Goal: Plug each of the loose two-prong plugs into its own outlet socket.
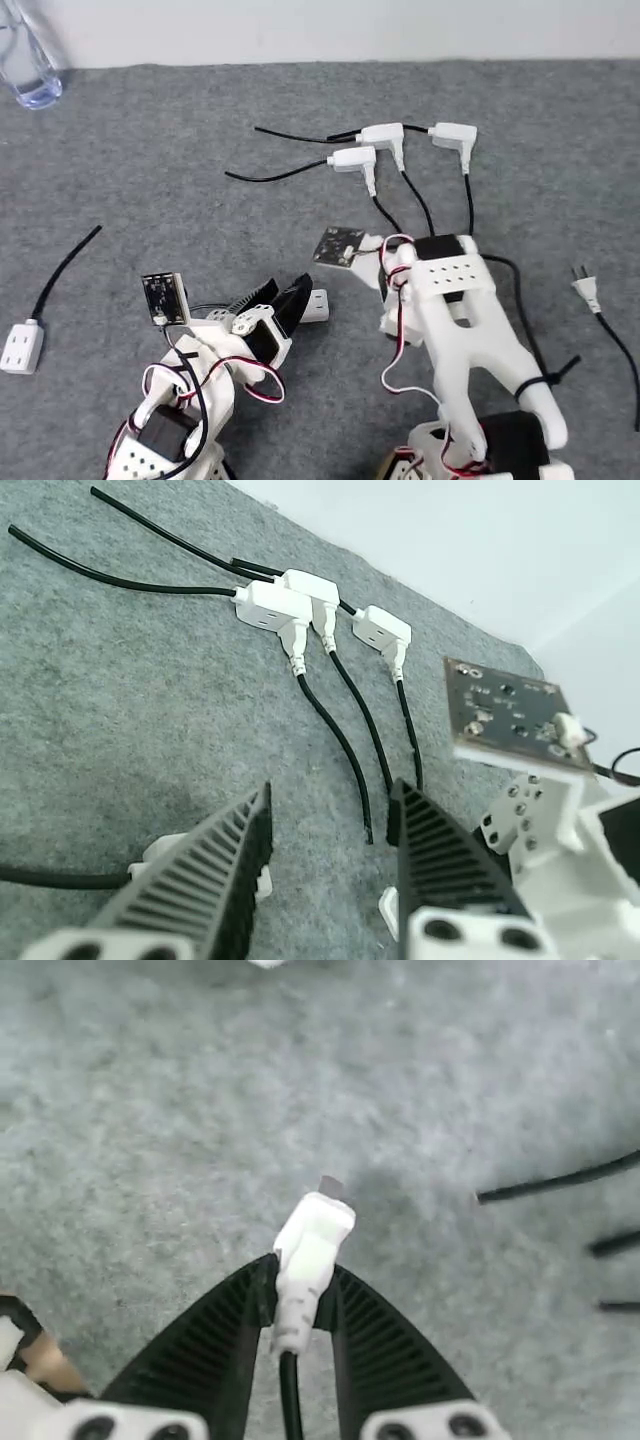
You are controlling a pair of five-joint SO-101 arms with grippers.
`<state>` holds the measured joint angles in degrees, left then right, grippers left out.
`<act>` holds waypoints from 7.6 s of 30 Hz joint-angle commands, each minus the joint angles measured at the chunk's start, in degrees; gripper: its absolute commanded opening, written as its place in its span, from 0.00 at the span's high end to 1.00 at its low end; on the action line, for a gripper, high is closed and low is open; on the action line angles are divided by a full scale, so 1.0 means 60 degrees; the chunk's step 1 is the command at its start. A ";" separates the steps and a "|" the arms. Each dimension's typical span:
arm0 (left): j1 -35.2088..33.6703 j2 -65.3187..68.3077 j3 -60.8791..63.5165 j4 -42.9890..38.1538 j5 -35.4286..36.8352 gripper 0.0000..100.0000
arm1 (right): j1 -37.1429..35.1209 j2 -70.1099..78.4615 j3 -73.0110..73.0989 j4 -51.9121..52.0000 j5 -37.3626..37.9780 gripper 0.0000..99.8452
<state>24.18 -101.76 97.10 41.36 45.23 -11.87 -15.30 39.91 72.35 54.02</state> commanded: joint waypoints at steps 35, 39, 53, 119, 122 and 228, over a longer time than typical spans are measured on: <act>0.0029 -0.0088 -0.0095 0.0015 0.0000 0.82 | 0.2571 -0.0125 -0.0381 -0.0125 0.1436 0.80; 0.0029 -0.0088 -0.0095 0.0000 0.0000 0.82 | 0.2674 -0.0125 0.0454 -0.0681 0.1919 0.80; 0.0029 -0.0088 -0.0095 0.0029 0.0000 0.82 | 0.2689 -0.0125 0.2711 -0.3524 0.2579 0.80; 0.0117 -0.0117 -0.0095 0.0029 0.0059 0.82 | -0.2894 -0.1751 -0.2330 0.2498 -0.1788 0.99; 0.0117 -0.0132 -0.0095 0.0029 0.0059 0.82 | -0.3011 -0.1751 -0.2974 0.2894 -0.1934 0.99; 0.0059 -0.0088 -0.0095 0.0103 0.0029 0.82 | 0.2278 -0.2557 0.2769 -0.2059 0.2813 0.83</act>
<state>24.44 -102.20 97.10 41.45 45.23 1.32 -29.71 56.97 60.84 71.43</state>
